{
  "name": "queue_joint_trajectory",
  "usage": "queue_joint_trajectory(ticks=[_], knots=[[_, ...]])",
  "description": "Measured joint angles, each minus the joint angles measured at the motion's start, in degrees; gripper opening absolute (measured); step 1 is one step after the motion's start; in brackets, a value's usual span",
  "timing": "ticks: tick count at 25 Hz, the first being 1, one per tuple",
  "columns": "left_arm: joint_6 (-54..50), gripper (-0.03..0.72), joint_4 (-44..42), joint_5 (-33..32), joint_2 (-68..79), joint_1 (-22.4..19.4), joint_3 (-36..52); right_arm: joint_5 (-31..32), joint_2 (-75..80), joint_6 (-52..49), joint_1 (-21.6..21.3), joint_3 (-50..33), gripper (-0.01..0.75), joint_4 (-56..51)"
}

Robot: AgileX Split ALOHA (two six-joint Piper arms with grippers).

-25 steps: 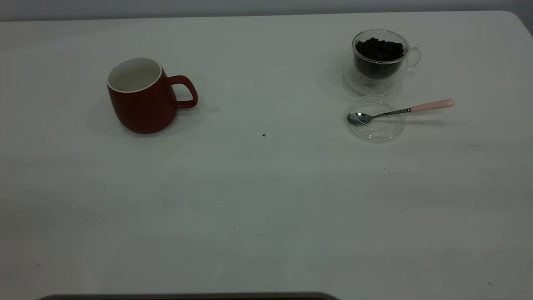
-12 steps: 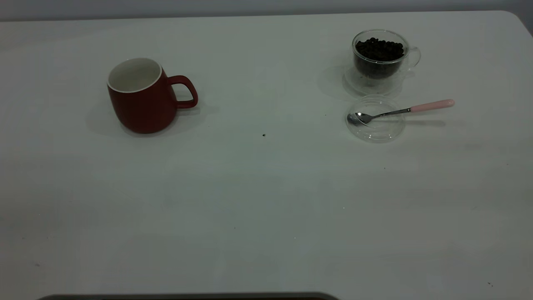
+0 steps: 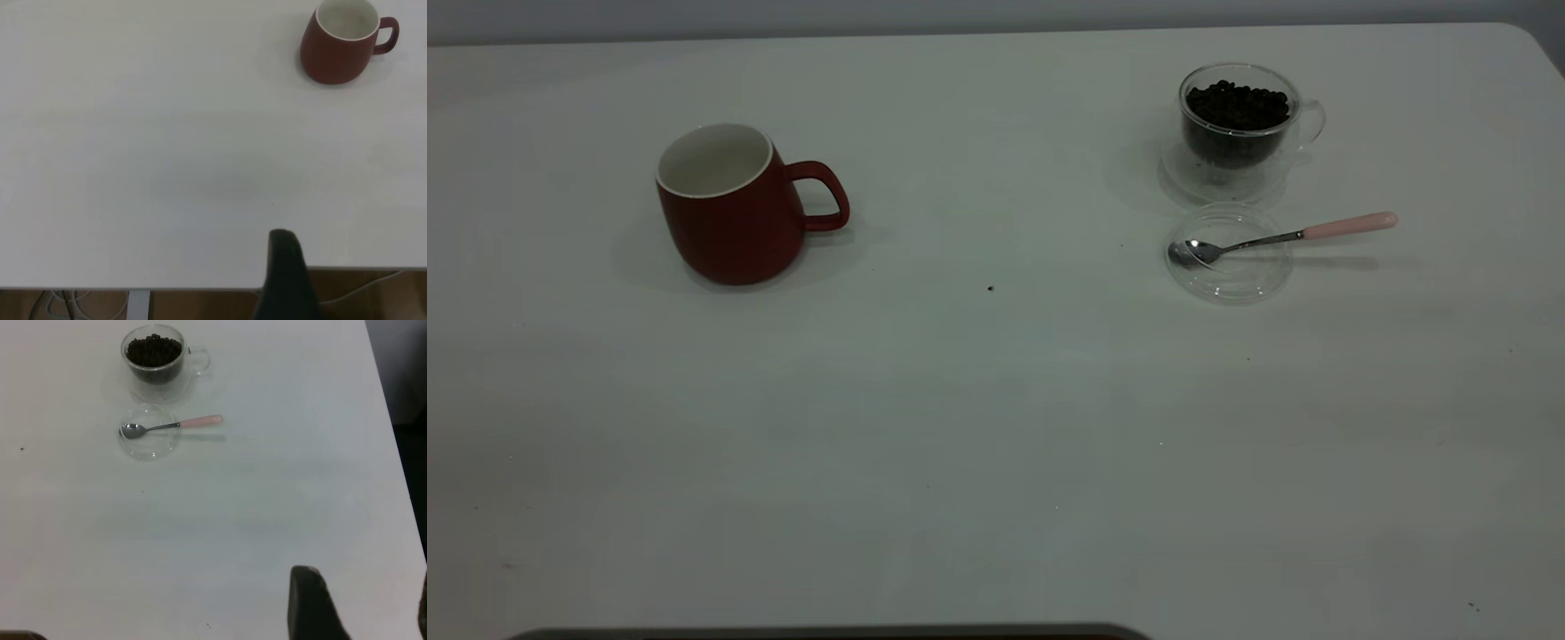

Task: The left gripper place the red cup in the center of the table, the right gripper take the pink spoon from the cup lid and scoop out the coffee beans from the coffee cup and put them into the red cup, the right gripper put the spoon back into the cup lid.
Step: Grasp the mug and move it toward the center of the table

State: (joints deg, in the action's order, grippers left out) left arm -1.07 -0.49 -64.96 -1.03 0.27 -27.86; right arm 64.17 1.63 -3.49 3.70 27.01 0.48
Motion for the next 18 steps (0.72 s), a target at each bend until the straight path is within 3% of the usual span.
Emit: queue_joint_trajectory(ticks=[5,9,13,18], knots=[[-0.5,0.587,-0.4,-1.2,1.8,0.0,-0.2,0.0,0.0,0.0,0.0,0.0,0.415,0.0],[-1.2,0.587,-2.0,-0.1,12.0,0.0,-0.5,0.0,0.0,0.0,0.0,0.0,0.415,0.0],[-1.5,0.587,-5.0,6.3,27.4,0.0,-1.1,0.1,0.0,0.0,0.0,0.0,0.415,0.0],[-1.6,0.587,-7.2,18.6,45.8,0.0,-3.9,0.1,0.0,0.0,0.0,0.0,0.415,0.0]])
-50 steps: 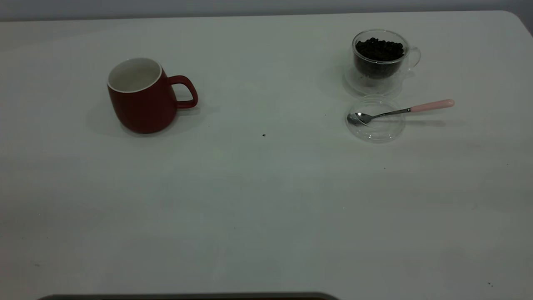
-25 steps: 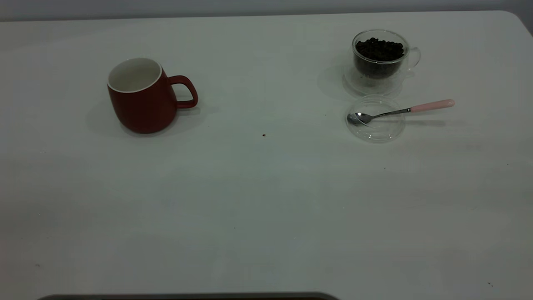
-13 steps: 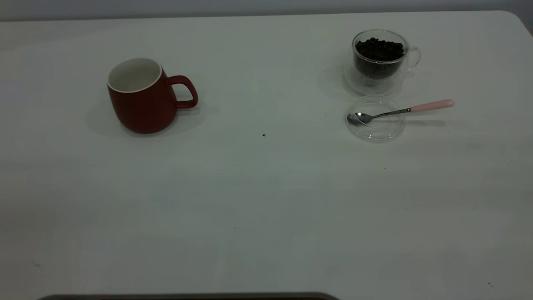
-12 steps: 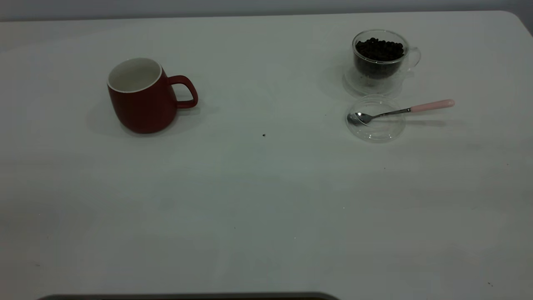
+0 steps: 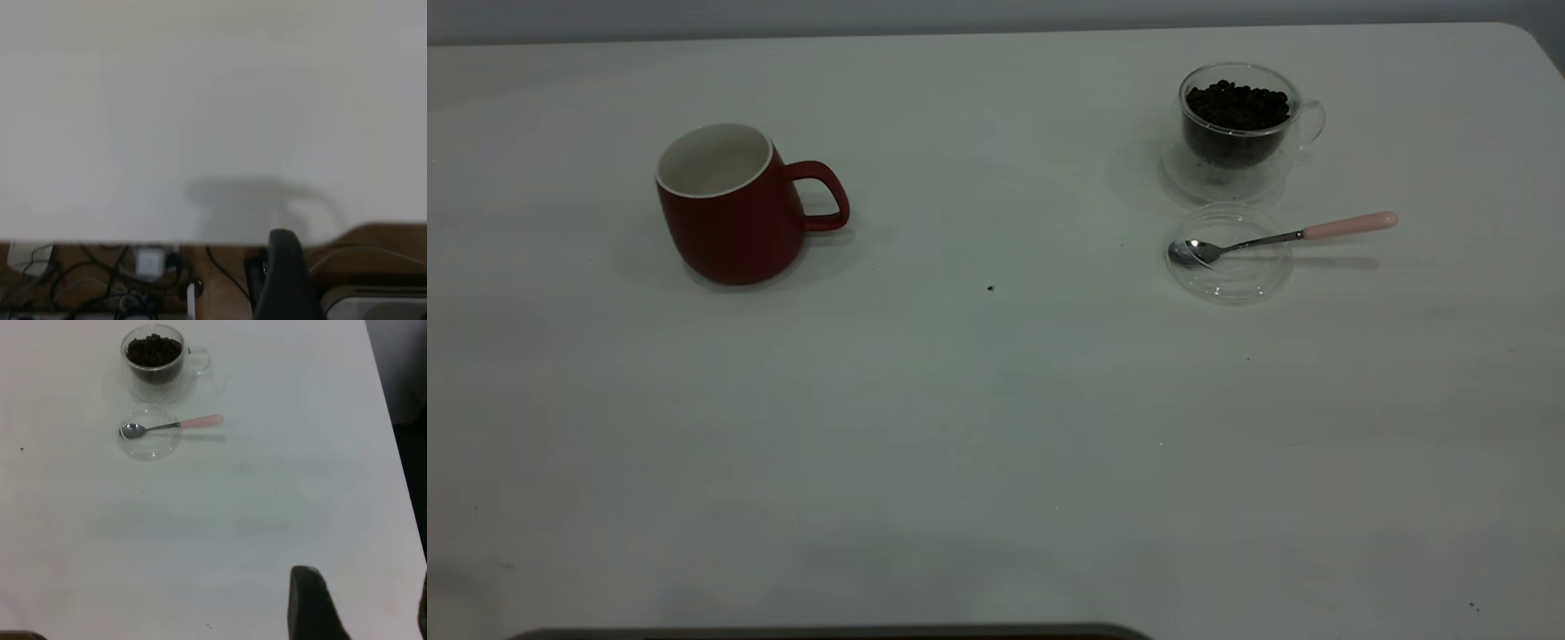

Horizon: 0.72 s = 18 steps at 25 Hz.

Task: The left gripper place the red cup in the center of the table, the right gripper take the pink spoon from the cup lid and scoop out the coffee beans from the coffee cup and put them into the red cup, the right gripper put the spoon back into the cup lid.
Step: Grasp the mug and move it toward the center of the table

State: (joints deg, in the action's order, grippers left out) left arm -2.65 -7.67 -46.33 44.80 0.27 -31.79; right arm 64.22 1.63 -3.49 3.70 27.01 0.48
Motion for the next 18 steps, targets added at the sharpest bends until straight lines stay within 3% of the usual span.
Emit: queue_joint_trajectory(ticks=[6,18], knots=[[0.9,0.587,-0.2,10.5,22.3,0.0,-7.4,0.0,0.0,0.0,0.0,0.0,0.415,0.0],[16.9,0.587,0.1,13.9,58.3,0.0,-31.4,0.0,0.0,0.0,0.0,0.0,0.415,0.0]])
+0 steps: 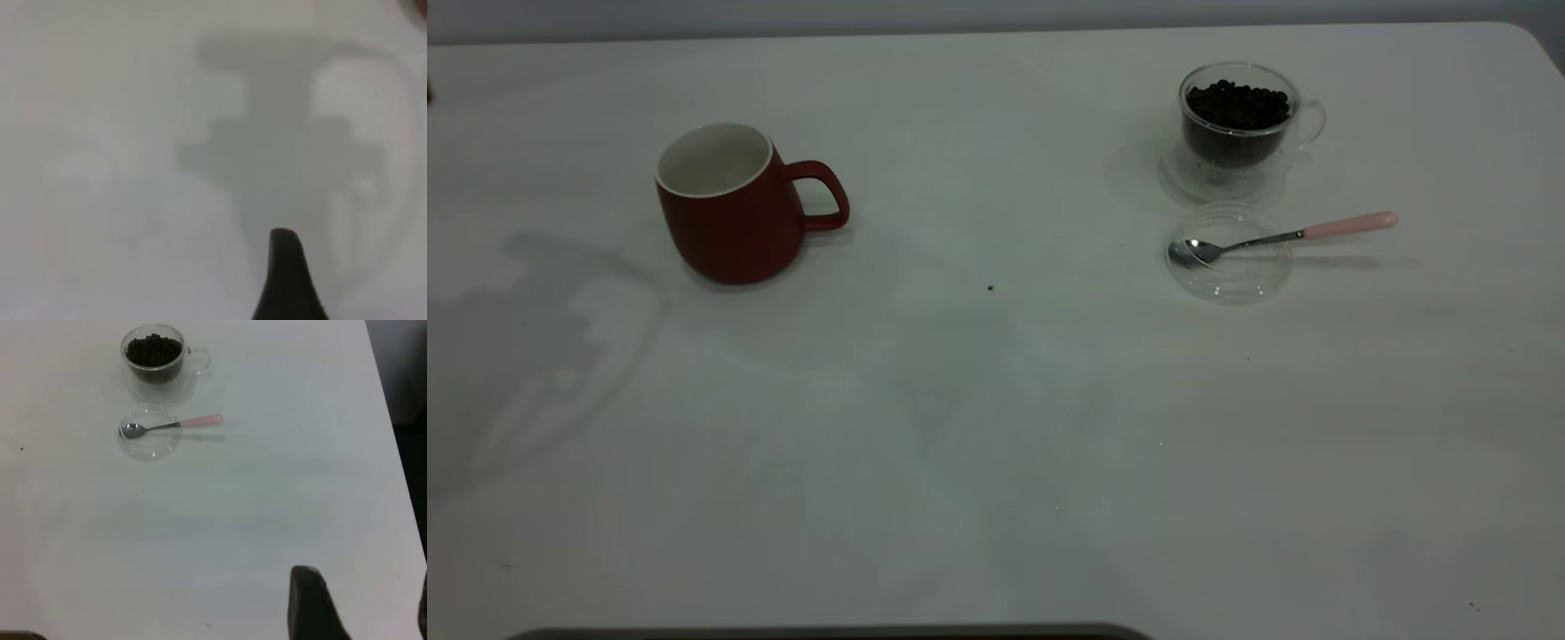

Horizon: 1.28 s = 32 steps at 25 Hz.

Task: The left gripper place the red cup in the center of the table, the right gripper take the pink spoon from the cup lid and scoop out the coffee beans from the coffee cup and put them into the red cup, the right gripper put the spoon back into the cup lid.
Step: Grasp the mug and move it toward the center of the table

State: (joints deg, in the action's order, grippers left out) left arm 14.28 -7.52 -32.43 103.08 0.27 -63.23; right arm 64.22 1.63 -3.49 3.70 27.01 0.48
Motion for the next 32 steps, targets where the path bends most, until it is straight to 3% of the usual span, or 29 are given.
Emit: queue_joint_trajectory(ticks=[14,21,32], knots=[[37.8,0.587,14.2,-0.1,22.5,0.0,-17.5,0.0,0.0,0.0,0.0,0.0,0.415,0.0],[53.7,0.587,18.2,-0.7,28.4,0.4,-21.2,0.0,0.0,0.0,0.0,0.0,0.415,0.0],[63.5,0.587,18.2,5.8,31.1,6.0,-21.4,0.0,0.0,0.0,0.0,0.0,0.415,0.0]])
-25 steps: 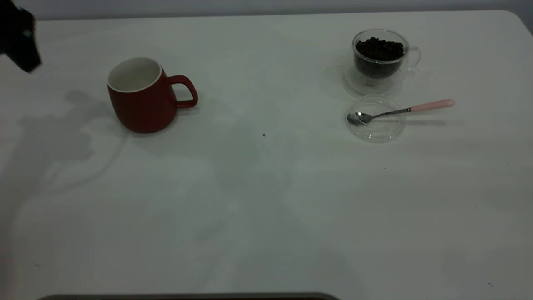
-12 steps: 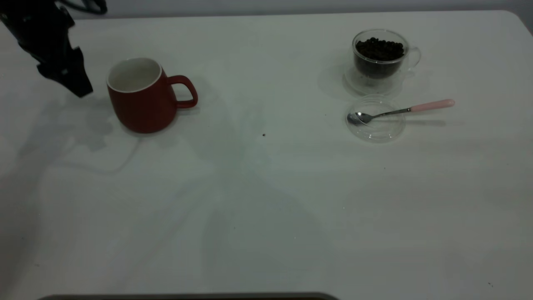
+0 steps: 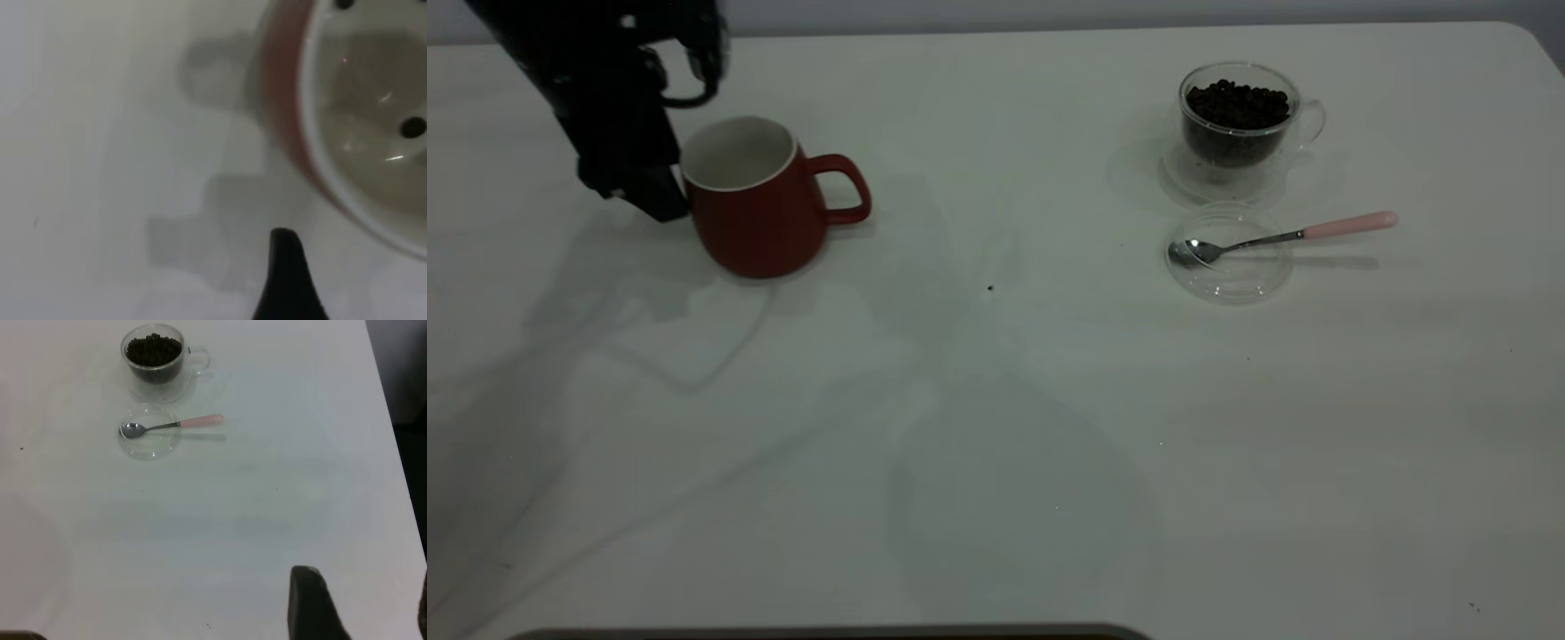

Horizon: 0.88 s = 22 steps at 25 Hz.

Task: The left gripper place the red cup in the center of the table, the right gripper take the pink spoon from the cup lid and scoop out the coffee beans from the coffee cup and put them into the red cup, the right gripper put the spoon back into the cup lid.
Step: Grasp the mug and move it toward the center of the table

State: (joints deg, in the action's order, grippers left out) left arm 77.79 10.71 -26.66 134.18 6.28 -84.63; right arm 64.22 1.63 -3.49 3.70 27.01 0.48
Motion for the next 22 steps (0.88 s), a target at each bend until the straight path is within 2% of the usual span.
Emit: queue_joint_trajectory(ticks=[18,22], knots=[[0.8,0.587,4.3,-0.1,4.2,10.4,-7.8,0.0,0.0,0.0,0.0,0.0,0.415,0.0],[1.4,0.587,8.3,0.0,4.2,12.0,-8.3,0.0,0.0,0.0,0.0,0.0,0.415,0.0]])
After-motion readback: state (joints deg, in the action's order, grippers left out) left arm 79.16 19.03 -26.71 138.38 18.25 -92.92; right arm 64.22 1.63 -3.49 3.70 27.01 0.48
